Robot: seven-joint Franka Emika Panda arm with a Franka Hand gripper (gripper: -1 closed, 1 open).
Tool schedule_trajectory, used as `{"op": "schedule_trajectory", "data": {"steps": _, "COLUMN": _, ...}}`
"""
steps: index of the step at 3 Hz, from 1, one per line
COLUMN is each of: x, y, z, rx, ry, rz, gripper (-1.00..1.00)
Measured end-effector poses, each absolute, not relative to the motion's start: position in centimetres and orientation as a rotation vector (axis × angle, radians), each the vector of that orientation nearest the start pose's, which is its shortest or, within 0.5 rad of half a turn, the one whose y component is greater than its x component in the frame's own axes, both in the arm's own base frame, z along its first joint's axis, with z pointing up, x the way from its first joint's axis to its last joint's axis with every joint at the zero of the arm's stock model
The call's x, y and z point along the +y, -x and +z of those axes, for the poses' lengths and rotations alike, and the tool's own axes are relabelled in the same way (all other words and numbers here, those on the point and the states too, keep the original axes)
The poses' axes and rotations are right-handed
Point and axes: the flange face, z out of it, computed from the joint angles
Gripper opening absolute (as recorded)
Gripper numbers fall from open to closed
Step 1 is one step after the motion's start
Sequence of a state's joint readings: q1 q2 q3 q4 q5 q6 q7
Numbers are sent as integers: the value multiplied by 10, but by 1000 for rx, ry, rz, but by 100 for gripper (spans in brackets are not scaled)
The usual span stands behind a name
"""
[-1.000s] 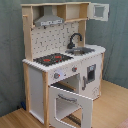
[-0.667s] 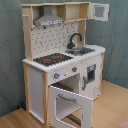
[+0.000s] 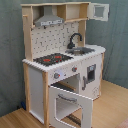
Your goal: Play with the kitchen
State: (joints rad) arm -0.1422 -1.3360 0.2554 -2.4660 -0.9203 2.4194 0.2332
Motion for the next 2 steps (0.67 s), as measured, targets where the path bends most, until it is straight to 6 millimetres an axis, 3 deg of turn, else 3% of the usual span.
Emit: {"op": "schedule_trajectory", "data": {"steps": 2, "x": 65, "y": -182, "z": 768, "rx": 232, "ry": -1671, "rz": 1437, "gripper": -100}}
